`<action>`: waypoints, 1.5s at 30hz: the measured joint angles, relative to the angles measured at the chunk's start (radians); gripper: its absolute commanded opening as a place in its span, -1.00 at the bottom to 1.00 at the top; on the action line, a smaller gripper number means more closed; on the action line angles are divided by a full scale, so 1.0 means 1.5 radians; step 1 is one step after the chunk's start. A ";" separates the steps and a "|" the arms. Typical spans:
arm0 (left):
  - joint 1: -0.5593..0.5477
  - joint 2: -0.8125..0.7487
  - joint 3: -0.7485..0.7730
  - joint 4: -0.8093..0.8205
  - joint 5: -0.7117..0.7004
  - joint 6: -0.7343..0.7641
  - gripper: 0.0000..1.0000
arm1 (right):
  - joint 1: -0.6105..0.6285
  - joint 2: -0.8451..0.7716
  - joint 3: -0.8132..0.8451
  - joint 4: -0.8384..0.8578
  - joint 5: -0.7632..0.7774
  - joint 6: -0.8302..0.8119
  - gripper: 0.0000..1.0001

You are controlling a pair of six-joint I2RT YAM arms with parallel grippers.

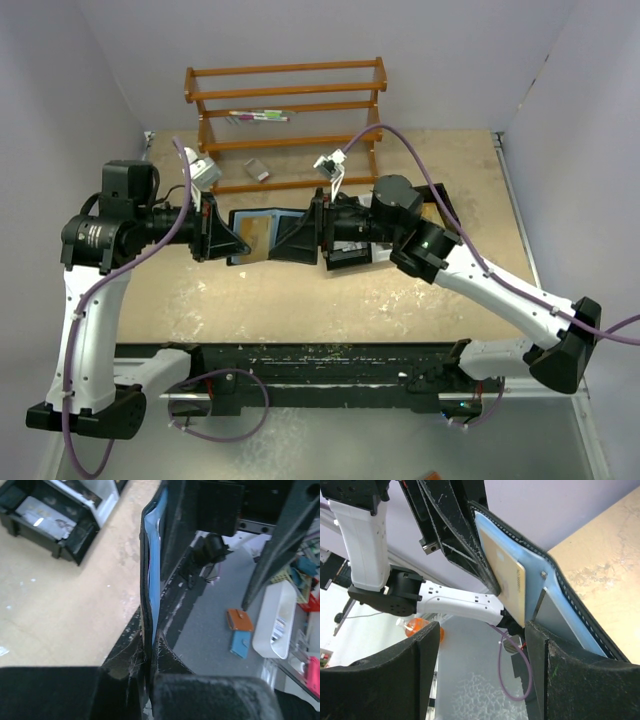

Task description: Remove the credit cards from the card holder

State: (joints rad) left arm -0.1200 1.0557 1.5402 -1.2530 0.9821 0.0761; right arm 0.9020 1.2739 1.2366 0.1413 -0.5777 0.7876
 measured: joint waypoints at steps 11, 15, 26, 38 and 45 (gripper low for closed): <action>0.000 0.019 0.011 -0.033 0.156 0.026 -0.98 | 0.010 -0.038 -0.042 0.042 0.006 0.016 0.36; 0.000 0.021 0.017 -0.034 0.211 0.037 -1.00 | 0.012 -0.068 -0.059 0.065 0.004 0.025 0.27; 0.001 -0.021 -0.012 0.019 0.287 -0.004 -1.00 | 0.048 -0.056 -0.061 0.119 -0.017 0.035 -0.07; 0.001 -0.027 -0.018 0.031 0.304 -0.007 -0.87 | 0.049 -0.031 -0.061 0.199 -0.049 0.072 -0.81; 0.001 -0.025 -0.018 0.020 0.321 -0.003 -0.70 | 0.048 -0.027 -0.061 0.200 -0.050 0.070 -1.00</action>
State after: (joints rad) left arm -0.1184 1.0180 1.5135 -1.2224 1.4643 0.0723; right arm 0.9745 1.2339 1.1458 0.4416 -0.6529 0.8925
